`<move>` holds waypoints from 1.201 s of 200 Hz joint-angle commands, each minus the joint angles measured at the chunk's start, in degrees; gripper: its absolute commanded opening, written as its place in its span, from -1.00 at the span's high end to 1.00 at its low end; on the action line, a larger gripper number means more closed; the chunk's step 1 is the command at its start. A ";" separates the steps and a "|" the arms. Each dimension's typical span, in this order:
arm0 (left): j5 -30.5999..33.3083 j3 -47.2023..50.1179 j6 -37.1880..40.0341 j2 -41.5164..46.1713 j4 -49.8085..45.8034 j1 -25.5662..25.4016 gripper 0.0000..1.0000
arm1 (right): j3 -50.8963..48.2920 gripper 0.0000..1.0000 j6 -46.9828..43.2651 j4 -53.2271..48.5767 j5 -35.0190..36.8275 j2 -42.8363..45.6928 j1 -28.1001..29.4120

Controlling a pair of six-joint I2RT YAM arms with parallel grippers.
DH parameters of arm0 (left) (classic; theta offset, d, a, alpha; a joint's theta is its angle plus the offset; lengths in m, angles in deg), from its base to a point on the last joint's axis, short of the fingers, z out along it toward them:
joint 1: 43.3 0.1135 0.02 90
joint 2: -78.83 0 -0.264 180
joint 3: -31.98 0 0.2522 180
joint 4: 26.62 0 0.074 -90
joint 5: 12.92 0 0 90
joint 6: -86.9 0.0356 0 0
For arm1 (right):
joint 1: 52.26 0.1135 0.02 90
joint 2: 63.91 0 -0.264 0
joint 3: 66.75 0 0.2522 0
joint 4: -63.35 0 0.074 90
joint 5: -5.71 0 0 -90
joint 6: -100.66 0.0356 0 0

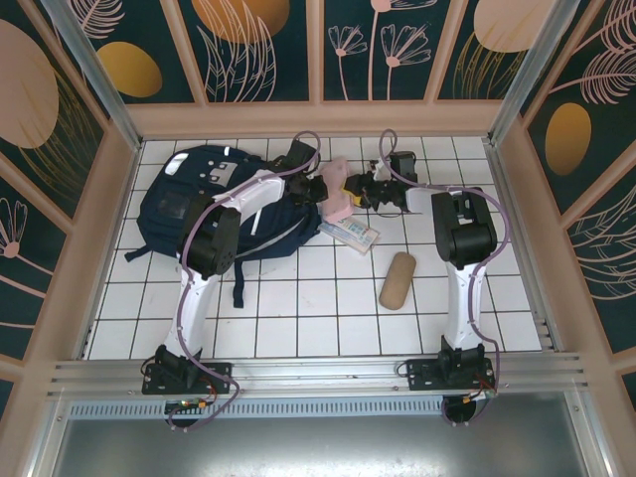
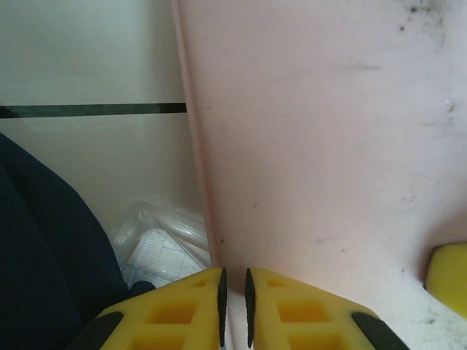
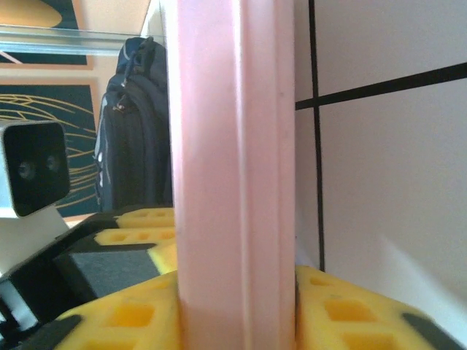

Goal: Pack books, pencil case, and school supplies into a backpack

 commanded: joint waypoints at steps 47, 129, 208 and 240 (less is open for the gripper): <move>5.30 -0.89 5.46 10.19 -10.70 -0.03 0.43 | -0.69 0.55 -3.36 -3.83 2.91 5.21 -0.45; 24.19 10.05 18.13 18.73 -17.55 -0.12 0.11 | -8.70 0.56 -1.26 -1.82 3.24 14.01 -1.84; 30.97 15.96 20.53 16.09 -15.95 -1.20 -0.07 | -15.14 0.57 2.70 3.39 3.18 18.49 -1.36; 39.77 15.75 20.36 15.24 -16.60 -1.70 0.44 | -15.97 0.57 4.15 4.28 3.91 20.10 -0.52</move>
